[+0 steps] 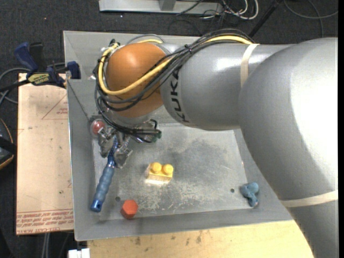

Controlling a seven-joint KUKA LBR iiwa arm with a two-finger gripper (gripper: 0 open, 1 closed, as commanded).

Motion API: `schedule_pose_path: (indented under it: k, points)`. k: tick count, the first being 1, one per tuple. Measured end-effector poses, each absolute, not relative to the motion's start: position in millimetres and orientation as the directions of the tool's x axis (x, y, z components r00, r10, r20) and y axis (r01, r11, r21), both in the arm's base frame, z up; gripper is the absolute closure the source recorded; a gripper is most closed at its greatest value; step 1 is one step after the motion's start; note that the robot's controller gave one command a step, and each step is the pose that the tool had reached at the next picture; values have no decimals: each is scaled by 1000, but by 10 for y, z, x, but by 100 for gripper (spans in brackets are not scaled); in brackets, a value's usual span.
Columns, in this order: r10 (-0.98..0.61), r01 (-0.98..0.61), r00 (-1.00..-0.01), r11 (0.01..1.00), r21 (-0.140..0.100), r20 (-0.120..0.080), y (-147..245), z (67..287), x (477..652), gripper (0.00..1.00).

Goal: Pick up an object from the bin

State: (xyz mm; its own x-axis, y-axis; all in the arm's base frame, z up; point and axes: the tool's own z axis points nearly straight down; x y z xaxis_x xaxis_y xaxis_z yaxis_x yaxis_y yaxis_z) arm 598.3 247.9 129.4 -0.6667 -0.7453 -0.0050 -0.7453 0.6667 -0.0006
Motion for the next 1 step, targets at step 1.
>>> schedule_pose_path:
  k: [1]
  points:
    - [-744, -744, -668, 668, -1, -7, 2494, 1810, 5991, 100]
